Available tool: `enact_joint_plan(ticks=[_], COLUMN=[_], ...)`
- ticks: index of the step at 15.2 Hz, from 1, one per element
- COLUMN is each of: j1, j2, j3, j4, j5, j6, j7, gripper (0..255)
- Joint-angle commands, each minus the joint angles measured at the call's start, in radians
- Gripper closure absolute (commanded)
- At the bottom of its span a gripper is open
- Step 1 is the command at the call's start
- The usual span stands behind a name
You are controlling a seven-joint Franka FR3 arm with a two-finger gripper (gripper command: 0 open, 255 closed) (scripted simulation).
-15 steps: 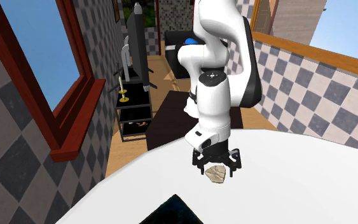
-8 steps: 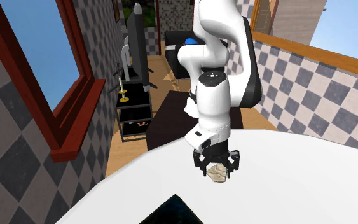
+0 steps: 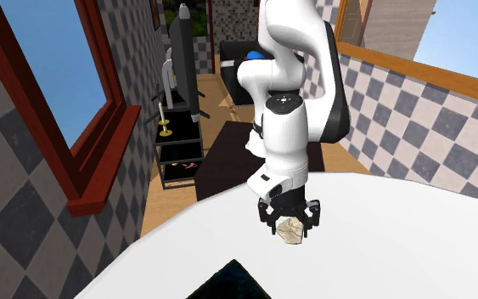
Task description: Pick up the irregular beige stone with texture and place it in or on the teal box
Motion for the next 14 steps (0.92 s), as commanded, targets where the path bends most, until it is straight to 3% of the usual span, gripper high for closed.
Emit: enact_joint_plan(ticks=[1,14], j1=[0.000,-0.002], j2=[-0.019,-0.173], j3=[-0.002,-0.012], j4=[0.000,0.025], j5=[-0.006,-0.048], j6=[-0.020,-0.196], j7=[0.006,0.055], gripper=[255,255])
